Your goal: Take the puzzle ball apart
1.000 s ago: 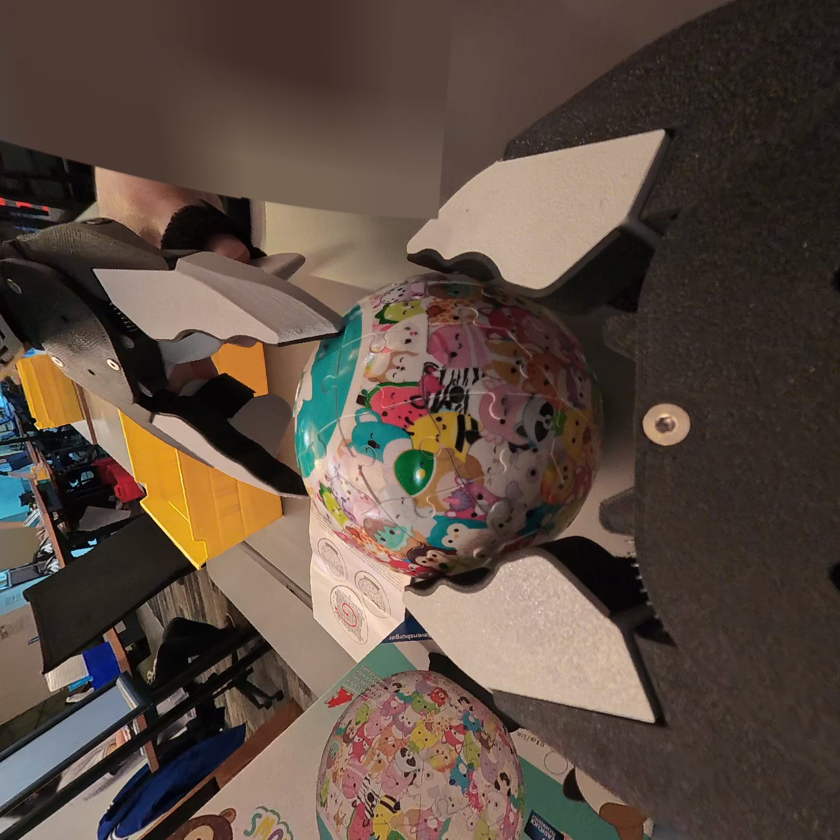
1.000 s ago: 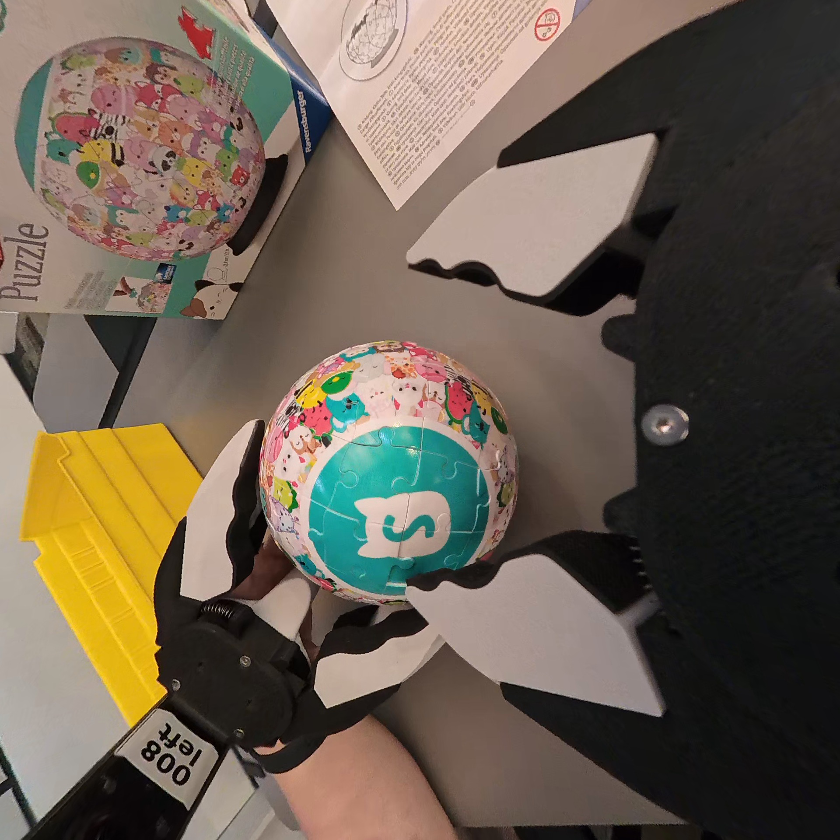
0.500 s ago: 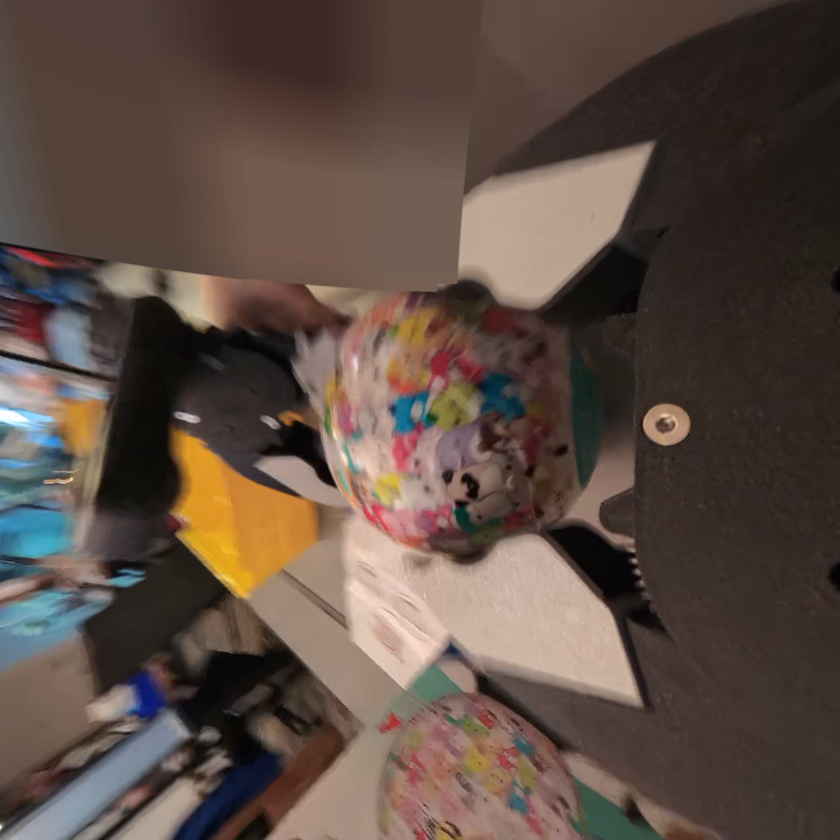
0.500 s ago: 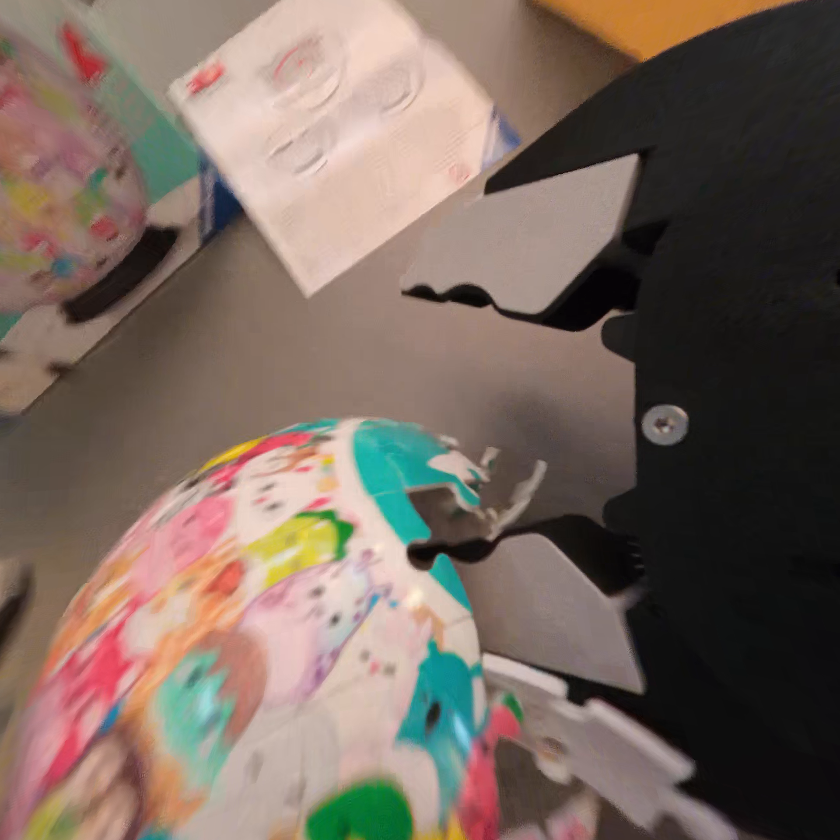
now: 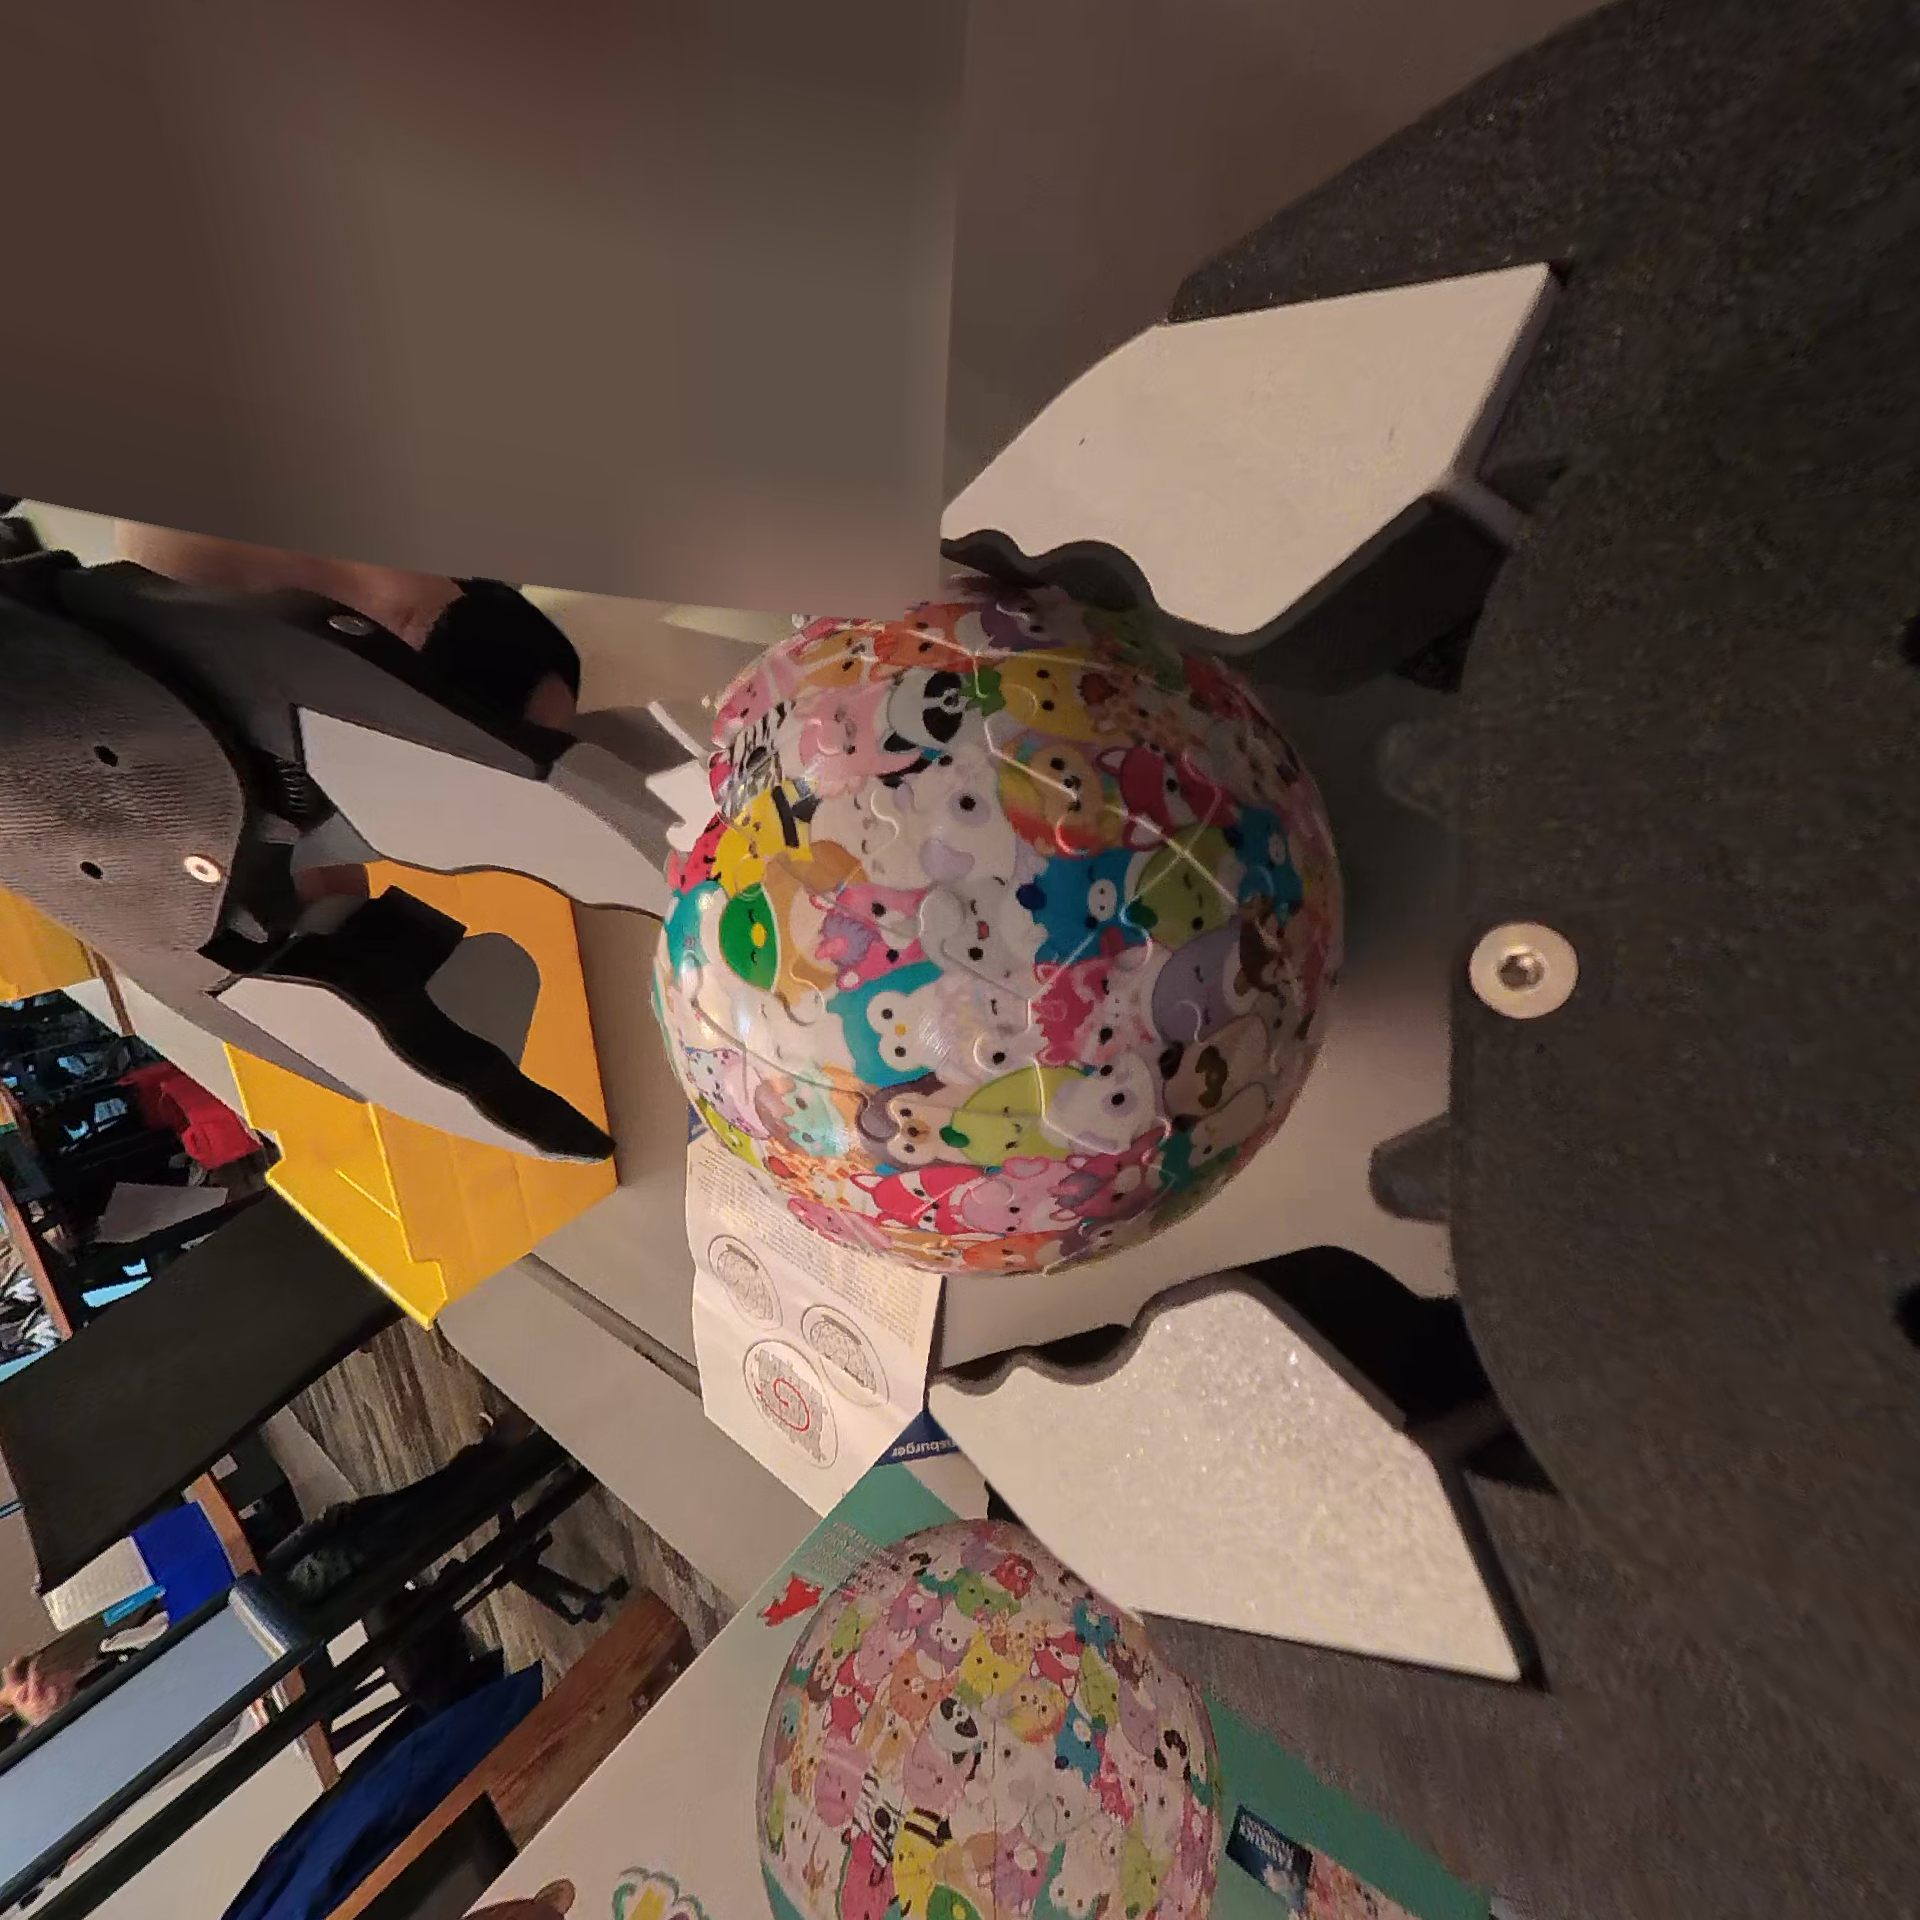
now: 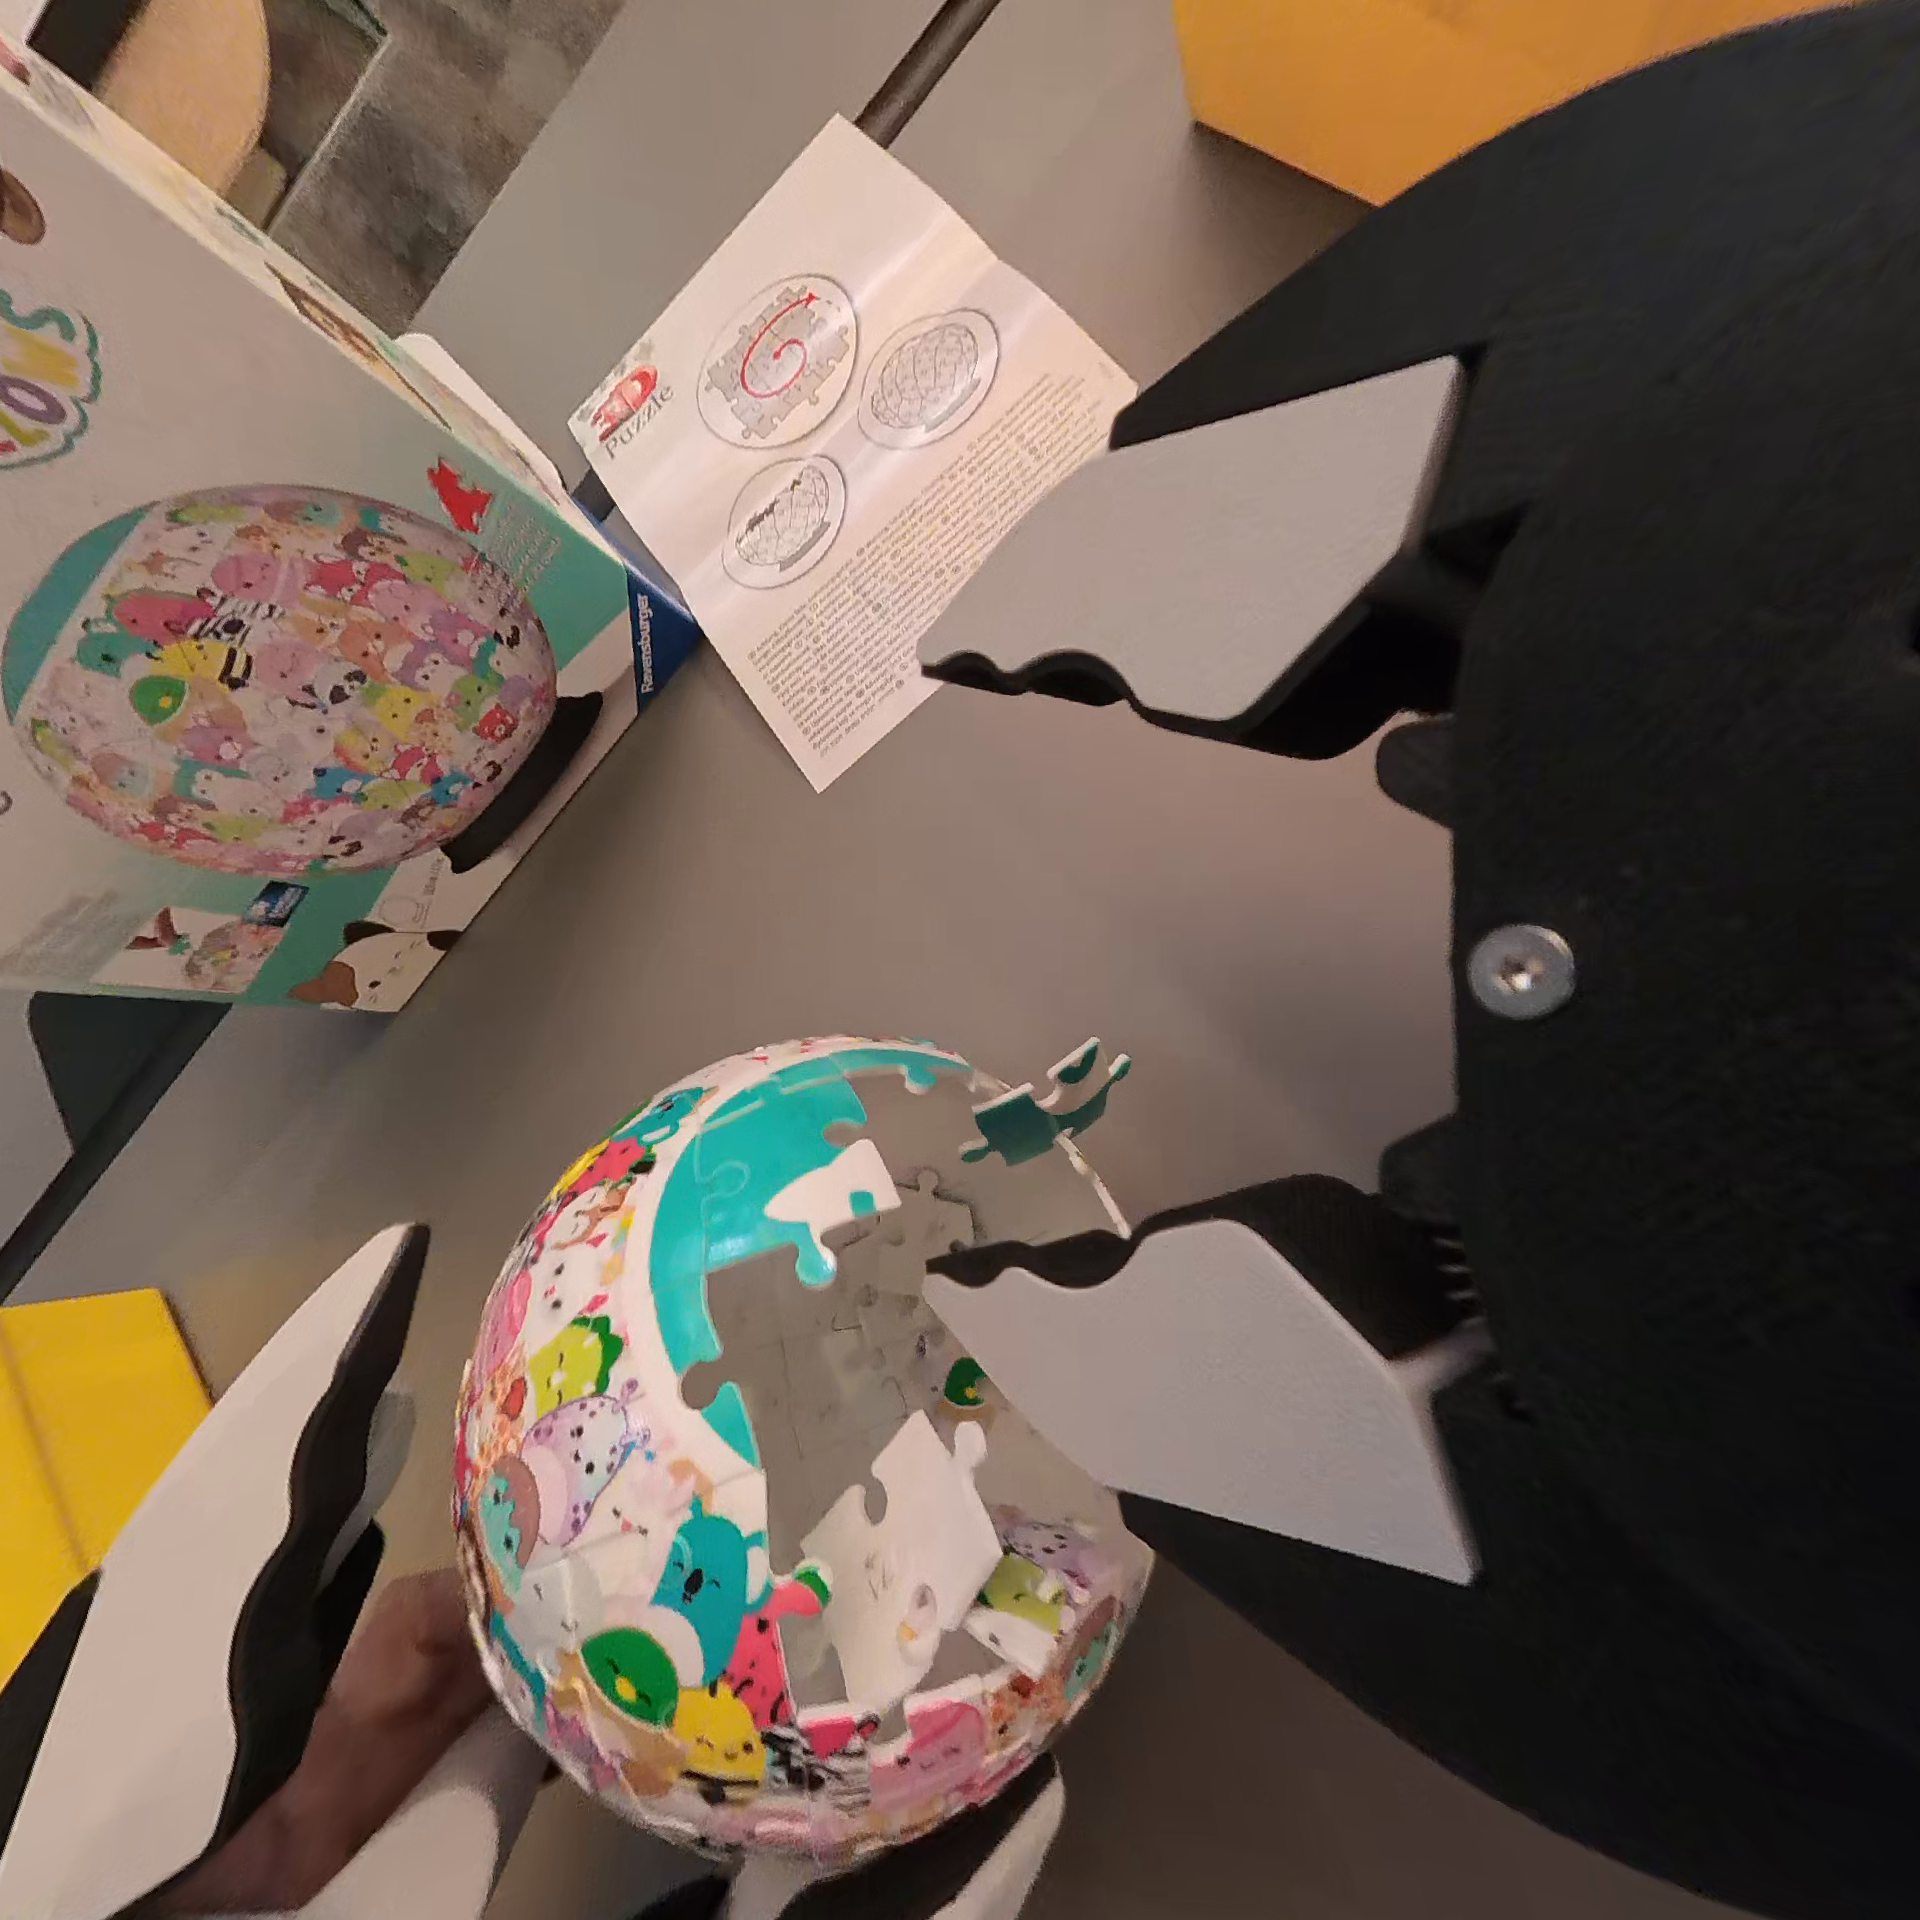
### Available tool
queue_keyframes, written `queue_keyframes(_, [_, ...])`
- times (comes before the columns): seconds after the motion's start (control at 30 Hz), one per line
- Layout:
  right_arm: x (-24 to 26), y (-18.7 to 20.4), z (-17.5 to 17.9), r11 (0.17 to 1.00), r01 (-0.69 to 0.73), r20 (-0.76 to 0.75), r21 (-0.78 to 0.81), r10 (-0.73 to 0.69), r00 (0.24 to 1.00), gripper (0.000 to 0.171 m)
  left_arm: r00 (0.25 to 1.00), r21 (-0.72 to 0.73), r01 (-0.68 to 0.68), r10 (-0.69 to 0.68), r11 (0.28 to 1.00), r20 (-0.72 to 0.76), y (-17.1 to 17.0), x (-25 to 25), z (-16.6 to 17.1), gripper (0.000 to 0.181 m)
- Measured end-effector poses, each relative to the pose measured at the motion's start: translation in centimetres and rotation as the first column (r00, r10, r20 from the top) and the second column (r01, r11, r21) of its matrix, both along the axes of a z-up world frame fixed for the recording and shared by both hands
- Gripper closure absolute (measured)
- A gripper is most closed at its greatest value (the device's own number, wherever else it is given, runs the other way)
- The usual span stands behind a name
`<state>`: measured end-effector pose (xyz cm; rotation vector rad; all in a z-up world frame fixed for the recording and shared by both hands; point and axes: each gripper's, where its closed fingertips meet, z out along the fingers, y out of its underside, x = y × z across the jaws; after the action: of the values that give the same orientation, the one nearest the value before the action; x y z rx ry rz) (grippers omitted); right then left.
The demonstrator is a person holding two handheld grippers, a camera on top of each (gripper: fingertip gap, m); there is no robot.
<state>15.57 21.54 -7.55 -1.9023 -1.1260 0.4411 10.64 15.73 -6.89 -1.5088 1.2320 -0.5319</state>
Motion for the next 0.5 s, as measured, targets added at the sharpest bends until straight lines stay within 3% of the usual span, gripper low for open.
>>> queue_keyframes(0.2, [0.4,-0.4,0.6,0.999,-0.041,-0.028,0.005,0.041,0.999,0.069,1.0,0.011,0.008,-0.008,1.0,0.004,-0.4,-0.6,0.9,0.049])
queue_keyframes(0.3, [2.5,-1.2,2.8,0.999,-0.018,-0.069,0.036,0.021,0.997,0.07,0.993,-0.013,0.045,-0.043,0.999,0.107,-1.3,-1.0,3.3,0.051])
queue_keyframes(0.5, [11.1,-8.2,9.5,1.0,0.014,-0.208,0.023,-0.009,0.978,0.07,0.972,0.059,0.059,-0.071,0.996,0.224,-3.2,-1.9,9.1,0.056])
